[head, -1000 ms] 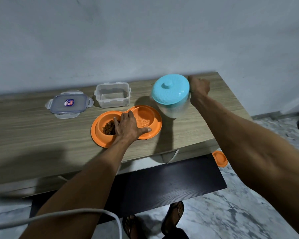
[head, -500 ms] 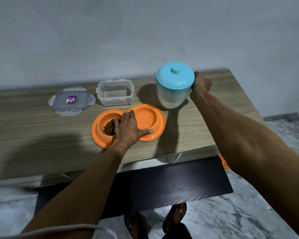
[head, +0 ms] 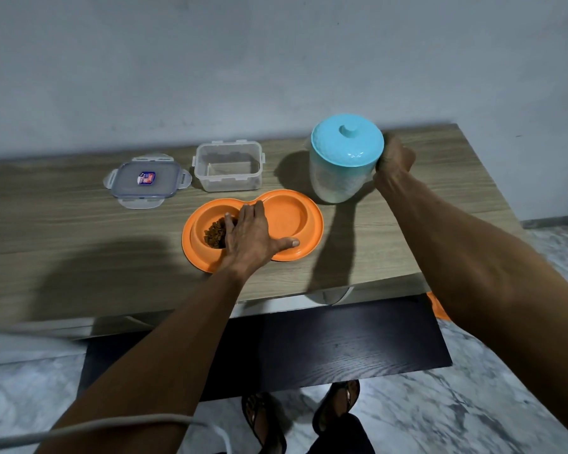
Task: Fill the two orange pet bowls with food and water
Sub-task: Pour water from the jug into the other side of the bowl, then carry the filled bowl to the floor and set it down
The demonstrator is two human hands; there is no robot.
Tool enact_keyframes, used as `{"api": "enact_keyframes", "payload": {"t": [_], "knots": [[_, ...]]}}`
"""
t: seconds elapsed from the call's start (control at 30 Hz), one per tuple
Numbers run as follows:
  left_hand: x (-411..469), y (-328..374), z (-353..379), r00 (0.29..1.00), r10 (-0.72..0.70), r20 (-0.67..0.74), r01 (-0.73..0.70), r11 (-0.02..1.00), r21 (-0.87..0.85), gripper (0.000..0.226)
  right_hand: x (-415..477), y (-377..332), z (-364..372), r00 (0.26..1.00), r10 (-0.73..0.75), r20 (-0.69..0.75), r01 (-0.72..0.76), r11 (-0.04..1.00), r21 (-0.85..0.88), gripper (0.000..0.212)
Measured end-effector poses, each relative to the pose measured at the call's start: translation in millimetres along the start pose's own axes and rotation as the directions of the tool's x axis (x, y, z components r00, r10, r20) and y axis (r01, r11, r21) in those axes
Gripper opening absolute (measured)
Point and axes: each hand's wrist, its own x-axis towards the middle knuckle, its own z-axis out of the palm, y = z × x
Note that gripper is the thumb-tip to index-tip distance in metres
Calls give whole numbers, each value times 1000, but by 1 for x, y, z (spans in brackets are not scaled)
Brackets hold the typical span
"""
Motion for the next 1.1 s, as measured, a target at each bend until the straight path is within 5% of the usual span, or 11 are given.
{"api": "enact_keyframes", "payload": {"t": [0.37,0.47,0.6,0.83,1.1], "knots": [[-6,-7,-10,998,5,-55,-7,999,-42,110,-36,23,-35,996,-4,-85,-6,993,-118,46],[-11,-21,-21,983,-82,-162,61,990,-130,98,-51,50,-41,996,44,-83,-62,972,-229,62],[-18,-55,-29,922,-278,-271,240,956,-166,79,-97,73,-28,995,59,-77,-83,924,-372,56],[-17,-102,-27,812,-579,-80,528,785,-324,74,-120,105,4,990,79,120,17,765,-644,80],[-9,-115,-17,811,-585,18,552,755,-353,59,-133,110,2,994,46,102,42,690,-722,64]]}}
